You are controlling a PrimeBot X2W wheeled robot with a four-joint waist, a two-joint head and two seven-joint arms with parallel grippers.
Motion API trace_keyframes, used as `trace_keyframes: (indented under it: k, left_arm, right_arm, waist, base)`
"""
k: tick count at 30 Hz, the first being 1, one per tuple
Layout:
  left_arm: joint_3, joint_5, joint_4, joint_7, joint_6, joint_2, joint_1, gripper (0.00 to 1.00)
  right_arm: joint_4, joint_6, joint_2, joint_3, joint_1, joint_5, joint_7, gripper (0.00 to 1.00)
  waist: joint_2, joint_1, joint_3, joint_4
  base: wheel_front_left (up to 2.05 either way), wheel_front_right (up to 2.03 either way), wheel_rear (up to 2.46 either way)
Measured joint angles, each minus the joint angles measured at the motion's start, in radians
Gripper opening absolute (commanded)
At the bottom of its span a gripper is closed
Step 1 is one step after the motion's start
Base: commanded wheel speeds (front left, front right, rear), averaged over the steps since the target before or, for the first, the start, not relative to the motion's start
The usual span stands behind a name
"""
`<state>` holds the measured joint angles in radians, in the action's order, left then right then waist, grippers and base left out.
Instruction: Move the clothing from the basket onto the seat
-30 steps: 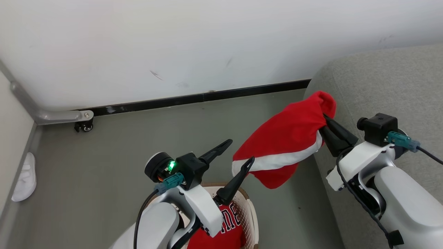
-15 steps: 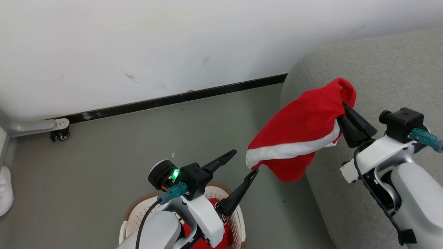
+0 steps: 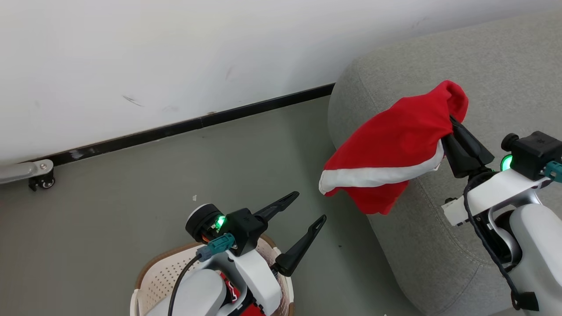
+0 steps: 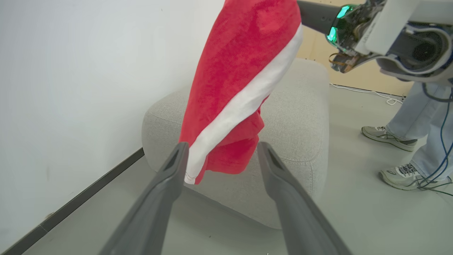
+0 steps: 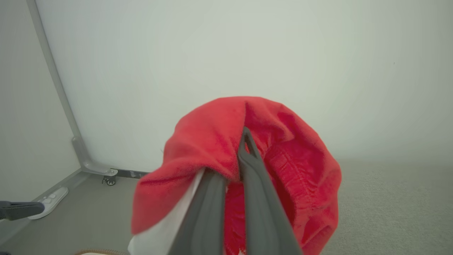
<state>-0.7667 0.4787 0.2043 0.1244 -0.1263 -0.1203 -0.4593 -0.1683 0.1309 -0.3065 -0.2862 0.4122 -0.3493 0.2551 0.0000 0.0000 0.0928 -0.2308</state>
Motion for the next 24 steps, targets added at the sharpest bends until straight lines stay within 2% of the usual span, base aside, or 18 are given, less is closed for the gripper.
trace_keyframes:
  k: [15,24]
  left_arm:
    - [-0.004,0.014,-0.007,0.000,0.000,-0.015,0.002,1.00]
    - [-0.003,0.015,-0.024,0.000,0.000,-0.021,0.018,1.00]
  right_arm:
    - [0.076,0.000,0.000,0.019,-0.017,0.032,0.000,0.00]
    - [0.123,0.000,-0.062,0.086,0.037,0.043,0.000,0.00]
  waist:
    - [0.0000,0.0000,0.009,-0.077]
    - [0.0000,0.0000,0.020,-0.102]
  base:
    - [0.00,0.00,0.00]
    - [0.00,0.00,0.00]
